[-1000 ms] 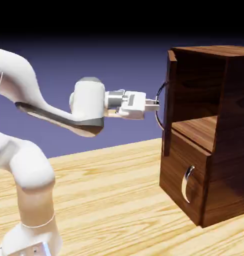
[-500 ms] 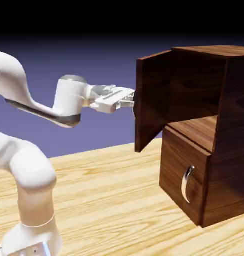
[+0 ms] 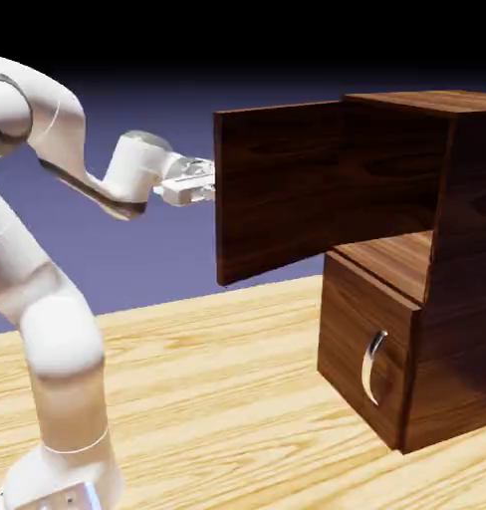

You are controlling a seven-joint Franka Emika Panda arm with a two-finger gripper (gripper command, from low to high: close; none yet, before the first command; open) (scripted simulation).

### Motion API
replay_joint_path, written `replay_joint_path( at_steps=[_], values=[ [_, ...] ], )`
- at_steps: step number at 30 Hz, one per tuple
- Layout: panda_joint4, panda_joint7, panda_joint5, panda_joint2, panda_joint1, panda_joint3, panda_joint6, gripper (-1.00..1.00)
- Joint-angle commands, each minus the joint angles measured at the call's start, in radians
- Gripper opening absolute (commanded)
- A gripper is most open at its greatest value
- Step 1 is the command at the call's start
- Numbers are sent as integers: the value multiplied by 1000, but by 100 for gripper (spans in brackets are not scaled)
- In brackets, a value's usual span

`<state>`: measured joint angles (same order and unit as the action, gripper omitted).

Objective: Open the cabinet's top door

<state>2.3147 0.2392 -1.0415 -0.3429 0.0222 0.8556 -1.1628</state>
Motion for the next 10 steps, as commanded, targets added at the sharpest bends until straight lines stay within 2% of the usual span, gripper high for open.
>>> replay_joint_path(
  at_steps=[1,9,10],
  values=[
    [-31,-14,5,37,-13,24,42,-100],
    [-256,-149,10,327,-37,133,359,-100],
    [-256,-149,10,327,-37,133,359,100]
  ],
)
